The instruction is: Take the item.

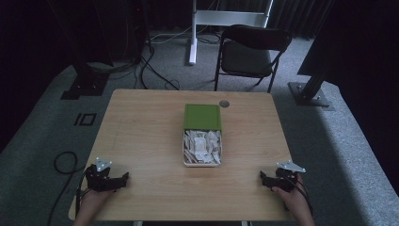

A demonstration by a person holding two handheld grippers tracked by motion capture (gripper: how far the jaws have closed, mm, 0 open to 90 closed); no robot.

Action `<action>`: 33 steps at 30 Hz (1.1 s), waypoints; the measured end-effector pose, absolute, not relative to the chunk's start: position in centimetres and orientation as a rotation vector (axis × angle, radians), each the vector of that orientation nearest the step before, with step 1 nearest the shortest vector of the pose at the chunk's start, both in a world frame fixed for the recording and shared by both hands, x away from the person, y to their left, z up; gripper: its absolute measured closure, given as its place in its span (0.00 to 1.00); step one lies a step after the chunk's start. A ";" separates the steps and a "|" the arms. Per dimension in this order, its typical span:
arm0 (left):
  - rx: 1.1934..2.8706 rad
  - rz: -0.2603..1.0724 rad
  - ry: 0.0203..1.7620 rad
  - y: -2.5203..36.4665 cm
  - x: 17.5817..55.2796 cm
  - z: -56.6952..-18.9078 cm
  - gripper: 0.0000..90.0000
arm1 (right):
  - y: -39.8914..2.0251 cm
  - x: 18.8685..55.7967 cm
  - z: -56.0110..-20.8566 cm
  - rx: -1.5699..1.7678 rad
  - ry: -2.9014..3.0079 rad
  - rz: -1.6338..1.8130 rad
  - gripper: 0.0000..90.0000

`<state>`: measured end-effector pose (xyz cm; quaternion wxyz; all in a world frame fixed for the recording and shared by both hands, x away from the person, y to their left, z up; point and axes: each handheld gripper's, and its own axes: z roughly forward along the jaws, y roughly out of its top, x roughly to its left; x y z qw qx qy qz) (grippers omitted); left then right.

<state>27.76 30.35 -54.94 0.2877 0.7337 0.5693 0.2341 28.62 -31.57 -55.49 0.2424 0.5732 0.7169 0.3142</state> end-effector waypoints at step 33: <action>1.957 0.625 1.521 30.3 27.8 -55.0 0.02 | -27.4 30.5 -49.8 1.470 1.951 0.983 0.13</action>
